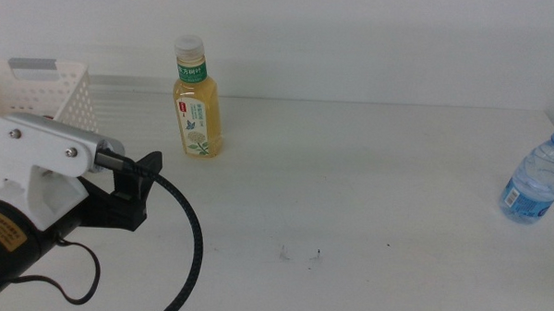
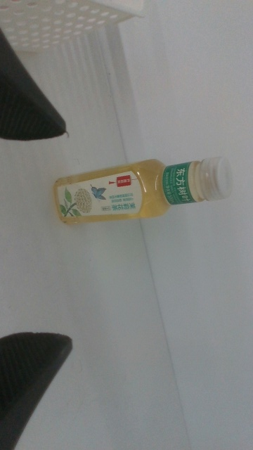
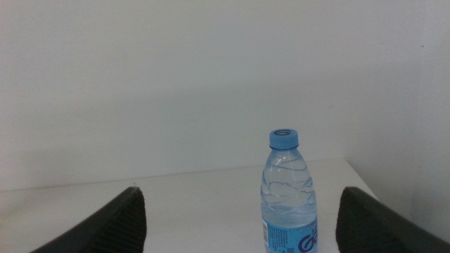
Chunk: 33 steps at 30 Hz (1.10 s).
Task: Use arms to grab the bottles and put them into the dustbin to the left of the table.
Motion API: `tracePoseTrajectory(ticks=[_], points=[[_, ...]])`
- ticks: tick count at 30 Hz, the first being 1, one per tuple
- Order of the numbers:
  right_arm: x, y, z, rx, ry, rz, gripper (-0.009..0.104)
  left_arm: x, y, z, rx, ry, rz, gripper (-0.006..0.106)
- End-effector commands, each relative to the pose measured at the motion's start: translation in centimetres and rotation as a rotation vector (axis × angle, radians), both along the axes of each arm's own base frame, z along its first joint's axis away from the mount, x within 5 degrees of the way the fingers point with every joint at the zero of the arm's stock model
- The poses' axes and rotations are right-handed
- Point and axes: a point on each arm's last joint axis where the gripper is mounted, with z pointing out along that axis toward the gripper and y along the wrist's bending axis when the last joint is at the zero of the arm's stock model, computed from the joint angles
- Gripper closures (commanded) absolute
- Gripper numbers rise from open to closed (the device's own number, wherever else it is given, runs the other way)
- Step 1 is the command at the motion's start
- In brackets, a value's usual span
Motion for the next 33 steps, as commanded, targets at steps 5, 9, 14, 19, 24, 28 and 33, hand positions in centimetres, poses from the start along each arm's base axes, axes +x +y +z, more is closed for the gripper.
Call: tracePoseTrajectory(ticks=[5,9,14,19,24,28,33], points=[[0.0,0.0,0.0,-0.006,-0.013,-0.008,0.014,0.0,-0.1,0.6,-0.035,-0.046,0.004,0.007],[0.0,0.0,0.0,-0.006,-0.013,-0.008,0.014,0.6,-0.2,-0.2,-0.037,-0.024,0.017,0.007],[0.0,0.0,0.0,-0.006,-0.013,-0.008,0.014,2.2,-0.7,-1.7,-0.064,-0.016,0.033,0.007],[0.0,0.0,0.0,-0.006,-0.013,-0.008,0.014,4.0,-0.9,-2.7,-0.071,-0.055,0.044,0.007],[0.0,0.0,0.0,-0.006,-0.013,-0.008,0.014,6.5,-1.0,-3.6,-0.078,-0.015,0.024,0.007],[0.0,0.0,0.0,-0.006,-0.013,-0.008,0.014,8.6,-1.0,-4.2,-0.051,-0.003,-0.017,0.007],[0.0,0.0,0.0,-0.006,-0.013,-0.008,0.014,11.4,-1.4,-5.5,-0.053,0.013,-0.016,0.007]])
